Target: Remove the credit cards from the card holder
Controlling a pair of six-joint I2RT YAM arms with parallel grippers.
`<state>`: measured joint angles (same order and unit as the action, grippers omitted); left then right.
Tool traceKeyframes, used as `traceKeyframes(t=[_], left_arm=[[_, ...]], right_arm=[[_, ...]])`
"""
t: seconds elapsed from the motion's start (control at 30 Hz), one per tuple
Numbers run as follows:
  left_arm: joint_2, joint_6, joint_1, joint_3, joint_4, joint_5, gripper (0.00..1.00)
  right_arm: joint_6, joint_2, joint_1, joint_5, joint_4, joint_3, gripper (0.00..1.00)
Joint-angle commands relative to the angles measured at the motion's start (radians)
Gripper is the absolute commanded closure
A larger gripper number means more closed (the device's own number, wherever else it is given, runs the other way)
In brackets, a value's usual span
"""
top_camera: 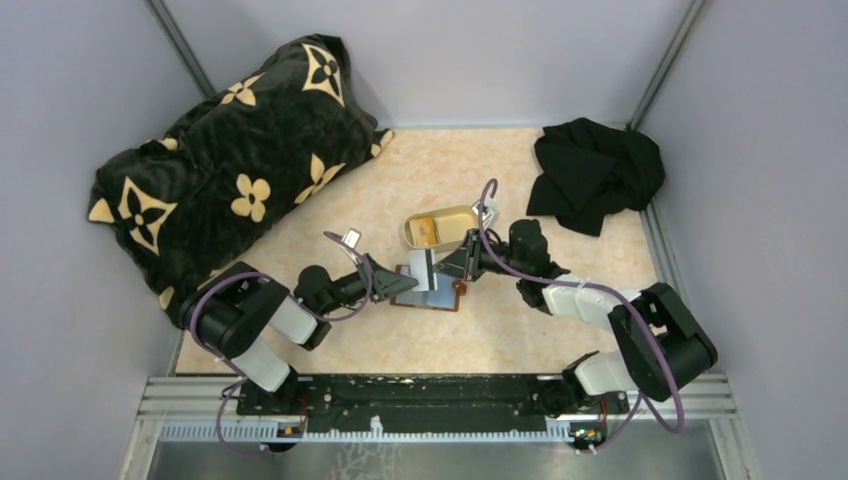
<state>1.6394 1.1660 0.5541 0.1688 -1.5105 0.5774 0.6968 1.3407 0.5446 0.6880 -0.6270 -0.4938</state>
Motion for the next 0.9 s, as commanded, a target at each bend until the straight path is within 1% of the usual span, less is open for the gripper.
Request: traceKeyframes(t=[0.0,0.1,0.23,0.4,0.53,0.63,0.7,0.87], left_arm=[[-0.044,-0.060,-0.010,-0.030,-0.202,-0.001,0.57],[-0.038,-0.067,-0.032,-0.069,-0.217,-0.003,0.56],[-0.030,-0.078,-0.056,-0.119,-0.231,-0.002,0.54],[-0.024,-0.110,-0.058,-0.153,-0.205,0.008,0.54],[-0.016,-0.113,-0.059,-0.168,-0.222,0.023,0.54],[-0.022,-0.122,-0.060,-0.173,-0.225,0.026,0.54],[-0.027,-0.127,-0.059,-0.176,-0.223,0.024,0.56],[-0.033,-0.138,-0.060,-0.194,-0.227,0.010,0.57]], right_arm=[[0.023,0.041,-0.064,0.034,-0.101,-0.057,1.00],[0.014,0.075,-0.093,0.041,-0.081,-0.093,1.00],[-0.072,0.118,-0.111,0.002,0.050,-0.190,1.00],[-0.209,0.237,-0.118,-0.037,0.268,-0.412,1.00],[-0.286,0.391,-0.136,-0.043,0.383,-0.557,1.00],[-0.295,0.480,-0.160,0.013,0.392,-0.615,1.00],[-0.301,0.523,-0.168,0.026,0.397,-0.639,1.00],[-0.323,0.582,-0.170,0.055,0.417,-0.670,1.00]])
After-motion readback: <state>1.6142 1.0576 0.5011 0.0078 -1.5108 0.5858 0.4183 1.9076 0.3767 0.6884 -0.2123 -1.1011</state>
